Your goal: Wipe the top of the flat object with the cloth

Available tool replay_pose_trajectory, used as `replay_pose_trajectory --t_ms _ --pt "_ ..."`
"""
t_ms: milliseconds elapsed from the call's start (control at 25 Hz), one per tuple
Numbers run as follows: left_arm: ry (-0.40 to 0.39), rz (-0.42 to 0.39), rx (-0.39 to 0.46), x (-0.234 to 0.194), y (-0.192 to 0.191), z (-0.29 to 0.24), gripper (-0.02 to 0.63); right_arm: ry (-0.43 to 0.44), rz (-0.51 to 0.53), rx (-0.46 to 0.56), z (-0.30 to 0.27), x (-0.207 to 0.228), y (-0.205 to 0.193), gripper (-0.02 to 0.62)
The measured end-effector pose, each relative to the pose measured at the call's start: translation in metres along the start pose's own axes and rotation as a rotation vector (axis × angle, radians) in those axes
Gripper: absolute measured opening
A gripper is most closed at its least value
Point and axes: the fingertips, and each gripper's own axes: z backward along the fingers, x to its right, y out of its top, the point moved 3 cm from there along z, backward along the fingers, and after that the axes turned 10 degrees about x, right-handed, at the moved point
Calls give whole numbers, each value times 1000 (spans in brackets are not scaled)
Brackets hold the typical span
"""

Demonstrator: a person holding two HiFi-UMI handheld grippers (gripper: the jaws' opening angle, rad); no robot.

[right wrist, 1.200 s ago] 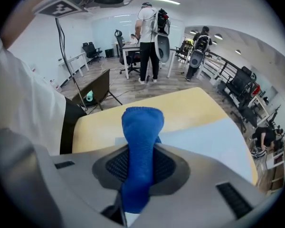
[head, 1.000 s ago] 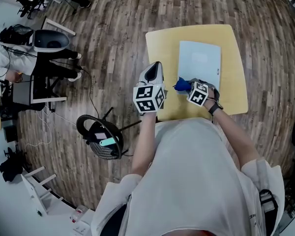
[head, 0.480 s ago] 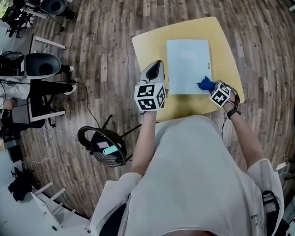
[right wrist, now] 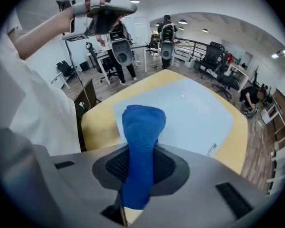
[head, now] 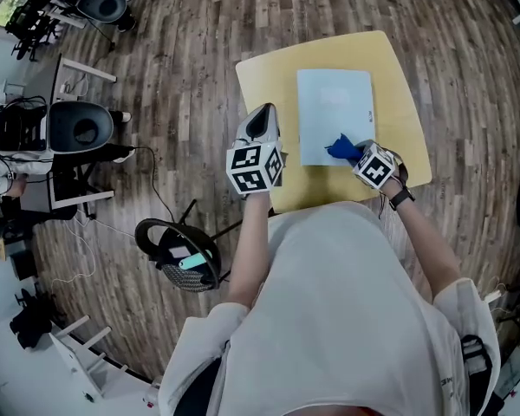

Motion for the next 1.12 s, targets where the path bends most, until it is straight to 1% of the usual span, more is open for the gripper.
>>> replay_pose_trajectory --t_ms 160,280,400,520,640,720,920,1120 --pt "57 14 19 -15 2 15 5 119 144 30 -40 -42 53 84" --pt "72 16 22 -16 -1 23 5 174 255 32 -70 -64 82 84" --pt "80 19 22 -16 -4 26 5 188 316 4 -91 -68 89 84" --pt "88 21 23 -17 -3 29 5 190 331 -11 -88 -65 80 84" --pt "90 25 21 -20 -6 31 5 174 311 -30 -77 -60 61 84" --pt "81 26 16 -19 -9 30 5 153 272 -42 -67 -53 42 84" --pt "30 19 -2 -3 -11 15 5 98 138 -89 -28 -30 -9 84" --pt "-39 2 -22 23 -11 -2 5 8 -9 -104 7 -1 -60 84"
